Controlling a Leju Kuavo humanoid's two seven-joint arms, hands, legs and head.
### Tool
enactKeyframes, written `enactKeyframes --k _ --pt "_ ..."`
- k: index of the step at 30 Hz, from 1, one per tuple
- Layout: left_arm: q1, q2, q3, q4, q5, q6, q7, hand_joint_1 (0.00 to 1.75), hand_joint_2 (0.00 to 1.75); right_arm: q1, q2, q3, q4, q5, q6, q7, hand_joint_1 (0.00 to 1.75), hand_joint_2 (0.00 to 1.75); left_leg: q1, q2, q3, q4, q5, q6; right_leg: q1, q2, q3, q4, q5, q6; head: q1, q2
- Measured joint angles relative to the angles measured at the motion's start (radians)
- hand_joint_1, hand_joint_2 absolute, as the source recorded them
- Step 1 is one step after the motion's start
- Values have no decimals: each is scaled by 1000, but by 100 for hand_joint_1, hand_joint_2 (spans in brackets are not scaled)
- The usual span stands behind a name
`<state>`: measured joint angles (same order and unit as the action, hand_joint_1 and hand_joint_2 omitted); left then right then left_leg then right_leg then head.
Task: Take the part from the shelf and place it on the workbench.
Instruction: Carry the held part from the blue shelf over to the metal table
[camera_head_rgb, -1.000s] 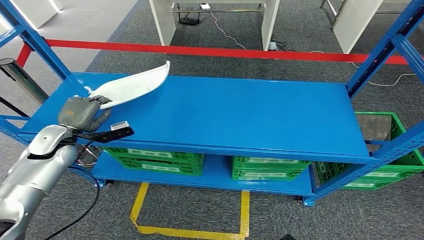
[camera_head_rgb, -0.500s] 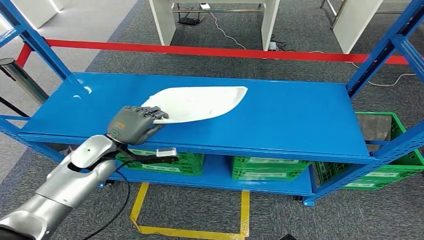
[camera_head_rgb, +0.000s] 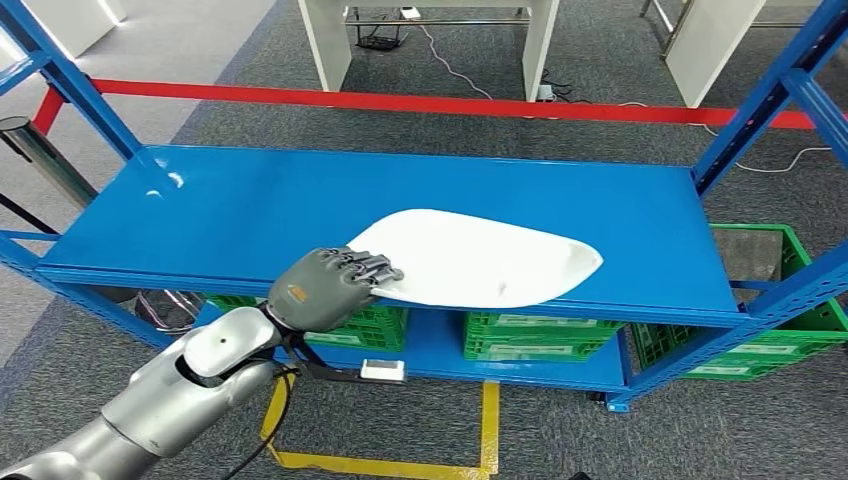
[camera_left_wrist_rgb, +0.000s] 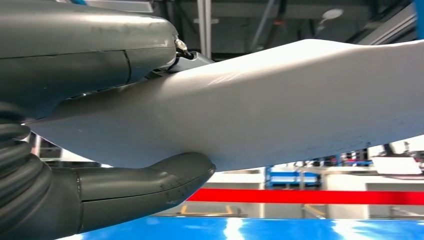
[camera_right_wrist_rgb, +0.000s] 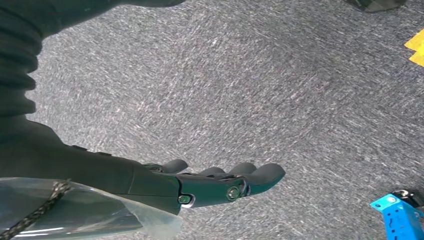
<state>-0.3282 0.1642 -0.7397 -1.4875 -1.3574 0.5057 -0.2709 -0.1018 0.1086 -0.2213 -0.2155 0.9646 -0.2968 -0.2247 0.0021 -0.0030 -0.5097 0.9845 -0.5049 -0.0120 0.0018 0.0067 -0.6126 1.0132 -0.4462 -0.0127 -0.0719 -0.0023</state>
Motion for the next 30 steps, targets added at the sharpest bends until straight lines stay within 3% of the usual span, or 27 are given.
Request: enactKeyframes --k 13,27,30 --pt "25 -4 -79 -56 -34 24 10 175 175 4 5 -22 0 -2 -3 0 0 175 0 0 0 0 0 0 0 0 0 0 0 0 0 0" --pt "27 -4 -104 -64 -35 25 13 175 175 5 5 -22 0 -2 -4 0 0 175 0 0 0 0 0 0 0 0 0 0 0 0 0 0" --pt "27 -4 -105 -67 -35 25 17 175 175 5 8 -22 0 -2 -6 0 0 175 -4 0 1 -2 5 11 -8 -1 4 -11 10 14 -1 0"
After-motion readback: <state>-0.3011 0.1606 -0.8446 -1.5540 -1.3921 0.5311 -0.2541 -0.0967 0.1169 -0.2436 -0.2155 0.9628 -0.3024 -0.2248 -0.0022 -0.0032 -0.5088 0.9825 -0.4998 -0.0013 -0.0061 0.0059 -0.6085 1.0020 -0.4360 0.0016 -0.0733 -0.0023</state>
